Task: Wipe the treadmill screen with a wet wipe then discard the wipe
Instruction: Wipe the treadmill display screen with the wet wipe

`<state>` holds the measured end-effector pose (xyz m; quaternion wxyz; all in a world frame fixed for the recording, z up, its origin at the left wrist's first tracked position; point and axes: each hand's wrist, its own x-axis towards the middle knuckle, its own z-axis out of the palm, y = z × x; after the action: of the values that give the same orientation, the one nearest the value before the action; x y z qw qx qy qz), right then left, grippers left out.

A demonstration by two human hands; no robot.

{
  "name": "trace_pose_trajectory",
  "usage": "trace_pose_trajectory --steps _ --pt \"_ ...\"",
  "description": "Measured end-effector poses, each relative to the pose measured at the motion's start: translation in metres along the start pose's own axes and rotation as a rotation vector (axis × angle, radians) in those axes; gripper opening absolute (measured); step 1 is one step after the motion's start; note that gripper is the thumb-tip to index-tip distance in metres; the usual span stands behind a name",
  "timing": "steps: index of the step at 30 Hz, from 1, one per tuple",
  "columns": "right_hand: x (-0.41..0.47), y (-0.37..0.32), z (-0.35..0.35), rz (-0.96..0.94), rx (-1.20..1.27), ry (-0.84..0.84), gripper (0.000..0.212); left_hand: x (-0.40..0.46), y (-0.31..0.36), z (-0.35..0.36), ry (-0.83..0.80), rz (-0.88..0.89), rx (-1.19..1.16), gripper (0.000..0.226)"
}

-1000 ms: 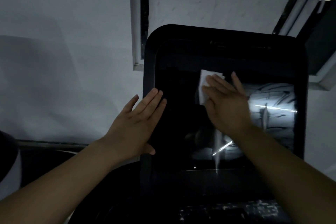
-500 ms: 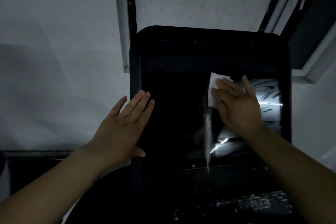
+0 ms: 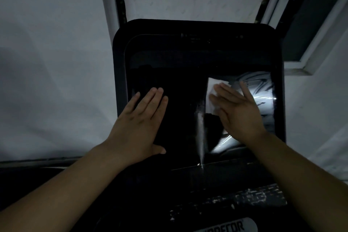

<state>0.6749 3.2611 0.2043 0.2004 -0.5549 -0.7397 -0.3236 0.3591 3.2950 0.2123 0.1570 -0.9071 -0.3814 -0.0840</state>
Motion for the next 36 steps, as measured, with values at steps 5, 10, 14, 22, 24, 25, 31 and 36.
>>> trace_pose_trajectory --steps 5,10,14,22,24,25,31,36 --pt "0.006 -0.031 0.007 0.004 0.066 0.059 0.042 0.005 0.015 0.000 -0.034 -0.026 0.015 0.133" --pt "0.004 -0.035 0.009 -0.075 0.077 0.025 0.040 0.015 0.023 0.002 -0.060 -0.071 0.087 0.132" --pt "-0.010 0.002 0.001 -0.007 0.029 -0.015 0.044 0.019 0.026 0.004 -0.084 -0.095 0.121 0.132" --pt "0.005 -0.057 0.012 -0.092 0.129 0.079 0.036 0.020 0.029 0.002 -0.091 -0.108 0.155 0.131" --pt "0.001 -0.047 0.011 -0.103 0.110 0.072 0.037 0.019 0.028 0.001 -0.096 -0.110 0.155 0.130" --pt "-0.004 -0.038 0.010 -0.102 0.091 0.065 0.038 0.019 0.028 0.002 -0.098 -0.110 0.153 0.130" --pt "-0.022 -0.014 0.004 -0.031 0.049 0.058 0.039 0.020 0.030 0.002 -0.117 -0.114 0.146 0.132" --pt "-0.009 -0.058 0.013 -0.088 0.133 0.078 0.037 0.021 0.030 0.002 -0.104 -0.118 0.144 0.132"
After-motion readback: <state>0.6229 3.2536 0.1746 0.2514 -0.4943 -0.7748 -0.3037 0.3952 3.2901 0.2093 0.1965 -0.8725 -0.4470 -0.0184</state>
